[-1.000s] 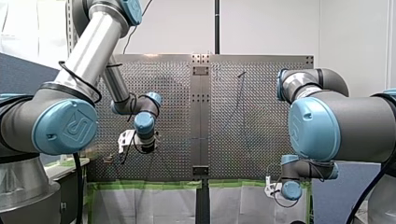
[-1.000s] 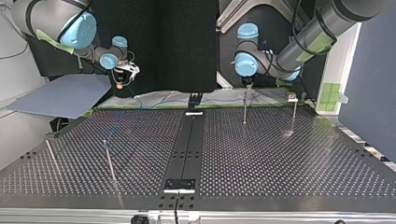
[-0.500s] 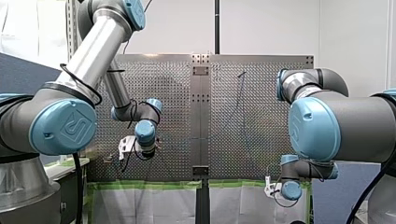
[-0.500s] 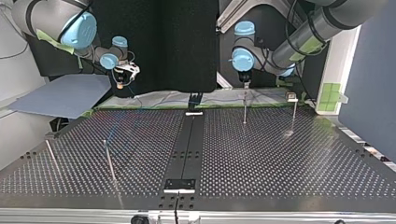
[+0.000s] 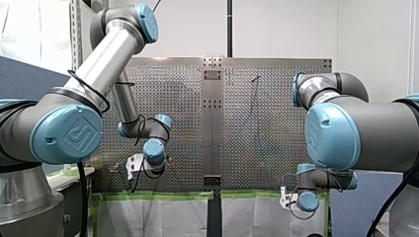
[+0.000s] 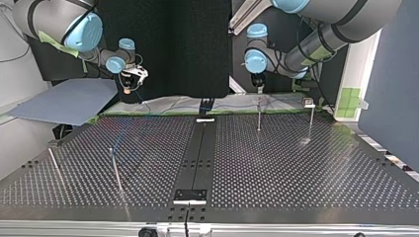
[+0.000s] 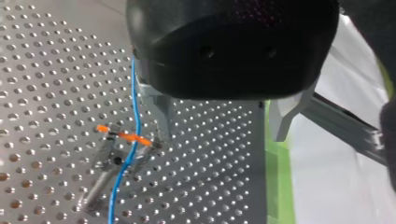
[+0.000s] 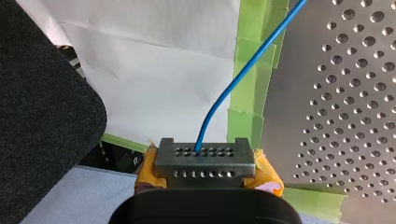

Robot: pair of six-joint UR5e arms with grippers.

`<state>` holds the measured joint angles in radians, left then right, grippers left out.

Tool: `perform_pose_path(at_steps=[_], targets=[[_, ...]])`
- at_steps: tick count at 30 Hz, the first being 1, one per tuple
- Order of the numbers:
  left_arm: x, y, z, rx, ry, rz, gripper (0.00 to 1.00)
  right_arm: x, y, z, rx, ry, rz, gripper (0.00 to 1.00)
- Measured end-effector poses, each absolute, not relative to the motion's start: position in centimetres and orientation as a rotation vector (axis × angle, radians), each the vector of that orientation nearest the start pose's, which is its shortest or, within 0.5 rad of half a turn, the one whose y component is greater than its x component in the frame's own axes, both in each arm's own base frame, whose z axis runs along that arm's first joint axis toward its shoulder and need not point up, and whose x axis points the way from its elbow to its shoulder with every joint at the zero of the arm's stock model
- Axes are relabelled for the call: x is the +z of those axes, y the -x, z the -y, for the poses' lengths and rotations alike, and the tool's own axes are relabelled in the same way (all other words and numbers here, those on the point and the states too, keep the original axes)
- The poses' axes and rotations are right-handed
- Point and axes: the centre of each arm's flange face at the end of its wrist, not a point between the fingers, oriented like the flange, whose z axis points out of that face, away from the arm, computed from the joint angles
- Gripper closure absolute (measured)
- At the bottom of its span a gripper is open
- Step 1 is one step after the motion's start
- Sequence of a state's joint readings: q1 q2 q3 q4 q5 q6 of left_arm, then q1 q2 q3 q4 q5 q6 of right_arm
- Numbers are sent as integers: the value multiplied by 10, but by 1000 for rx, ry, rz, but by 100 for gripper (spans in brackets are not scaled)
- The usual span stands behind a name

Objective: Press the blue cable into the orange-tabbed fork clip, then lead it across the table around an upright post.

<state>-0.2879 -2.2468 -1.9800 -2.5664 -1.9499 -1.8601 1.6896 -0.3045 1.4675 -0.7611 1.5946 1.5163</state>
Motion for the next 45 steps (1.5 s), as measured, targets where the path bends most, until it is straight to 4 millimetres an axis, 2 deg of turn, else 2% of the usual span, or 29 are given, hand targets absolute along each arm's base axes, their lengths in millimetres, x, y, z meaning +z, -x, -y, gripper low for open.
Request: perform_pose_path(at_steps=[13, 16, 45], targets=[[26, -449, 232, -11, 249, -1919, 0, -201, -202, 594, 1007, -1616, 1380, 100], [19, -444, 232, -6, 239, -1961, 0, -201, -202, 594, 1007, -1616, 1380, 100], [18, -443, 232, -5, 239, -1964, 0, -201, -202, 594, 1008, -1616, 1380, 100]])
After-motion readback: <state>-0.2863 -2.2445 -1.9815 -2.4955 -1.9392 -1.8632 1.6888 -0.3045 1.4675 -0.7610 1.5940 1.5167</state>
